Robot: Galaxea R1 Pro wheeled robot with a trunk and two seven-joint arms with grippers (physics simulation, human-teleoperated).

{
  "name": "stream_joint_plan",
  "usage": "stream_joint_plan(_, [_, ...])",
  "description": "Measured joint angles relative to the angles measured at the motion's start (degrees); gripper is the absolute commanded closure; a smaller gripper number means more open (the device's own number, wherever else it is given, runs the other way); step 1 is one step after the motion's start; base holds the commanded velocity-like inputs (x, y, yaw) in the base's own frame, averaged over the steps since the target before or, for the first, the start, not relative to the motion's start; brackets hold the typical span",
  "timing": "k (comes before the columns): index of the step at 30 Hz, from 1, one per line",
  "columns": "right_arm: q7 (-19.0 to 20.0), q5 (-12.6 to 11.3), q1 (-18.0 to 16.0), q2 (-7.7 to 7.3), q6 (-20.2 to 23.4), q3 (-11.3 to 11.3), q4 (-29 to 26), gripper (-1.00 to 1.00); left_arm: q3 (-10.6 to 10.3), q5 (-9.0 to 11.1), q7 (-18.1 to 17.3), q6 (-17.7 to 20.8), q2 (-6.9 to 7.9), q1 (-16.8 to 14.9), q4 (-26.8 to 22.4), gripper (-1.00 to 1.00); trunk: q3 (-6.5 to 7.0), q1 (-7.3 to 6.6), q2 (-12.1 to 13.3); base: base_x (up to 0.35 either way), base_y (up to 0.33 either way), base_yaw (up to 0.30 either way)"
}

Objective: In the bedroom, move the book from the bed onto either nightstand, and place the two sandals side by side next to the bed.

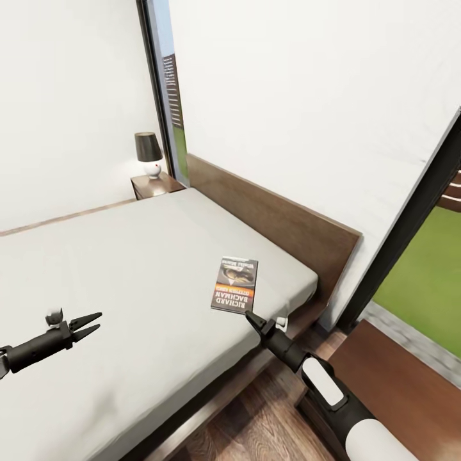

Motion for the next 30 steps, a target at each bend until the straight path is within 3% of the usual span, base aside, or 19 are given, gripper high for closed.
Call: stream_joint_plan(30, [0.3,-0.1,0.0,0.21,0.2,0.0,0.6,1.00,0.0,0.1,-0.2,0.2,-0.02,0.0,0.0,-1.00,2.77,0.00,0.0,0.000,0.000,0.000])
